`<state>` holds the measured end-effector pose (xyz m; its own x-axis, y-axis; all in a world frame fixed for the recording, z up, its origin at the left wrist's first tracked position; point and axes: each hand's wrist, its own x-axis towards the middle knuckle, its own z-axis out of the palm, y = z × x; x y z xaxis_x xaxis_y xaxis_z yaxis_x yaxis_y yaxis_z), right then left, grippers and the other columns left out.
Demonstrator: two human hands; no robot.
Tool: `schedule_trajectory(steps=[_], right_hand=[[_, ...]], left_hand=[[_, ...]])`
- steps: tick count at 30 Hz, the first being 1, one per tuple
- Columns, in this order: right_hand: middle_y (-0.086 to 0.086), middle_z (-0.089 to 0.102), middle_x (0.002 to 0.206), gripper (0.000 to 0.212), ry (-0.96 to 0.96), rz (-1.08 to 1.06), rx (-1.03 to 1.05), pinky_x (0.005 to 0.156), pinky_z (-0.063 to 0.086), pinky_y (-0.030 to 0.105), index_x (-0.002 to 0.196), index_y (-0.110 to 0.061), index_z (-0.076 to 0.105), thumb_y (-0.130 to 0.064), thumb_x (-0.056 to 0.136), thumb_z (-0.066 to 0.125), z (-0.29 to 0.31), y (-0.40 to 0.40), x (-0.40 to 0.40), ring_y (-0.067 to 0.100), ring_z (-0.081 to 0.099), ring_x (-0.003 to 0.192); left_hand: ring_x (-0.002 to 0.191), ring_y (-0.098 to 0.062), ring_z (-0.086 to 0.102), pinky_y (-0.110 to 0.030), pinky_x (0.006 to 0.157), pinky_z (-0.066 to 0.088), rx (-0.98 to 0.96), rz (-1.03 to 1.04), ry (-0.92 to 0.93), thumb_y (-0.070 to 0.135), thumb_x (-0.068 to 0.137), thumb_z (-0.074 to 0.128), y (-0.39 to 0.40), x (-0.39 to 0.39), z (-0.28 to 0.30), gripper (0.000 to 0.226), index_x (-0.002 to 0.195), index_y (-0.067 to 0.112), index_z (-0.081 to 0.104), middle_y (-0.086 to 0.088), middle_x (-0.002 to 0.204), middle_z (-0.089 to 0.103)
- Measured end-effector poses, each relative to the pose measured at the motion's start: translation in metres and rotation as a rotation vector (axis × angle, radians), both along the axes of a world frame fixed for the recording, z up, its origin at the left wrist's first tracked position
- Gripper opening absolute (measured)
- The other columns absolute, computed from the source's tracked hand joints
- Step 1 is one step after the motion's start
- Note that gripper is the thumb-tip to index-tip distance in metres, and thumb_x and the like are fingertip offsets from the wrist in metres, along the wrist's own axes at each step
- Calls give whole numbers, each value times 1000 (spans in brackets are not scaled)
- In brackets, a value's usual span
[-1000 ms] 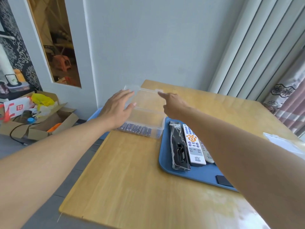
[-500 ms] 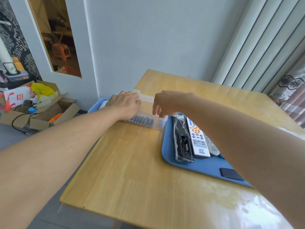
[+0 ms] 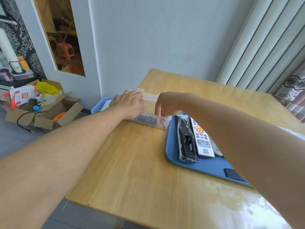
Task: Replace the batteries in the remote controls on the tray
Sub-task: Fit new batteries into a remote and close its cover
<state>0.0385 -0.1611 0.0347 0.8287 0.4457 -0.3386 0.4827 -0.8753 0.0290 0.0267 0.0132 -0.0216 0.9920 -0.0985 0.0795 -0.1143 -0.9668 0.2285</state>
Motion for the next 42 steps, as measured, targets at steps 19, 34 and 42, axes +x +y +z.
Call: schedule_trajectory(steps=[19,34,42], right_hand=[[-2,57,79,37,-47,113,-482,72,40,26,120,-5,65,2,96,38,-20,39,11,21,48,80],[0,67,83,31,-37,-179,-202,57,43,25,76,-12,63,-15,101,46,-14,41,9,13,54,61],[-4,70,103,30,31,-181,-182,70,45,23,119,-12,68,-14,104,42,-8,44,4,13,61,82]], left_hand=[[151,-13,19,-42,119,23,-3,-2,9,29,104,20,1,-1,0,53,156,28,32,10,164,28],[152,-14,19,-43,119,22,5,-5,11,28,103,21,1,-1,-1,55,157,27,30,9,165,26],[152,-13,17,-44,119,22,0,-3,20,28,102,23,2,-1,-1,55,157,27,30,9,166,26]])
